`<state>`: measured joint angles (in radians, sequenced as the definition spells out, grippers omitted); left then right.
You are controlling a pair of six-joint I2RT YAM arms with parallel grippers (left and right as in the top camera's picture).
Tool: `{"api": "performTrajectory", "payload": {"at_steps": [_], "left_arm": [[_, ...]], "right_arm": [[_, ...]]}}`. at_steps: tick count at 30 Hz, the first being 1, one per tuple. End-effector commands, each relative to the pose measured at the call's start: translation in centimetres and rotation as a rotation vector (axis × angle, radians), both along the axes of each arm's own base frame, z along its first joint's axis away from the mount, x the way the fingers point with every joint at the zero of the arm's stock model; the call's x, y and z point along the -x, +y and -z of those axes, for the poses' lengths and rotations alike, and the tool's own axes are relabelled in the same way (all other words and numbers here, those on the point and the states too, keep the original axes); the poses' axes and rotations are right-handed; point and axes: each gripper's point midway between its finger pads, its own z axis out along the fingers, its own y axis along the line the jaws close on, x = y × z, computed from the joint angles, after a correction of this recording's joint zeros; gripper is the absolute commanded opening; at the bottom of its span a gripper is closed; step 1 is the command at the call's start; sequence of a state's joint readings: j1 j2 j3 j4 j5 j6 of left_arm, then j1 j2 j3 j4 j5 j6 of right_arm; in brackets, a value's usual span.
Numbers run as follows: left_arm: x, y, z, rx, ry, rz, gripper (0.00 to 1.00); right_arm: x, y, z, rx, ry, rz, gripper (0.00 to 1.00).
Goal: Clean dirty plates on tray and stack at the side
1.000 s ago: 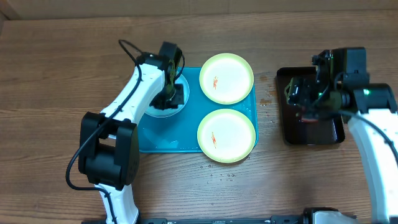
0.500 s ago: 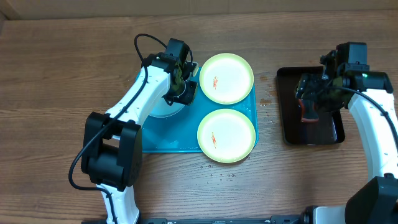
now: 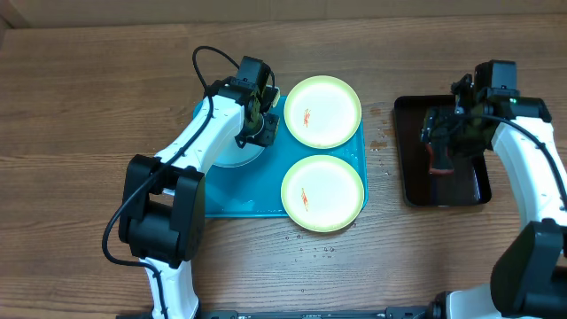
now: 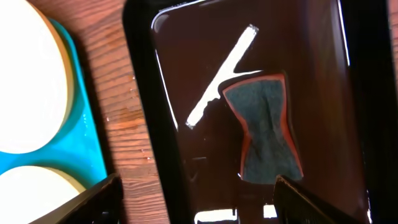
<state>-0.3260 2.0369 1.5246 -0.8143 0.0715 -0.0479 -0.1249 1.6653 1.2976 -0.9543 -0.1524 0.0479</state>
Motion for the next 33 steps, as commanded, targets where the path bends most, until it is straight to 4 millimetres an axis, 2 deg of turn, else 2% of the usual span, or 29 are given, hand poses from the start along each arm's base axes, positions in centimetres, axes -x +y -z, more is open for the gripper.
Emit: {"api": "performTrajectory", "payload": {"at_steps": [1,6,7,11,17,21,27,33], "left_arm": [[0.2,0.6,1.0,-0.044,0.010,0.017,0.30],[-1.4,4.1,0.3,-0.127,-0.029,-0.051,0.33],[-1.9,4.8,-0.1,-0.130,-0.037,-0.051,0.37],[-3.8,8.6,-1.7,-0.160,-0.077,0.001,0.38],[-4.5,12.7,-1.8,-0.193,-0.088,0.047,0.35],[-4.8,13.6,-1.7,-0.215,-0.103,0.113,0.33],[-5.3,13.4,-1.4,-0.216,-0.128,0.178,0.33],[-6.9,14.4,-1.5,-0.261,-0.187,0.174,0.33]], "right_arm": [[-0.8,-0.6,-0.8,0.011,-0.033,-0.002,0.79],[-0.6,-0.5,-0.7,0.009,-0.022,-0.001,0.79],[-0.5,-0.5,-0.7,0.008,-0.021,-0.001,0.79],[-0.6,-0.3,-0.7,-0.001,-0.024,-0.005,0.79],[-0.6,-0.1,-0.8,-0.015,-0.026,-0.010,0.80],[-0.7,0.0,-0.8,-0.018,-0.031,-0.011,0.80],[-0.7,0.0,-0.8,-0.019,-0.031,-0.011,0.80],[-0.7,0.0,-0.8,-0.018,-0.031,-0.012,0.80]]}}
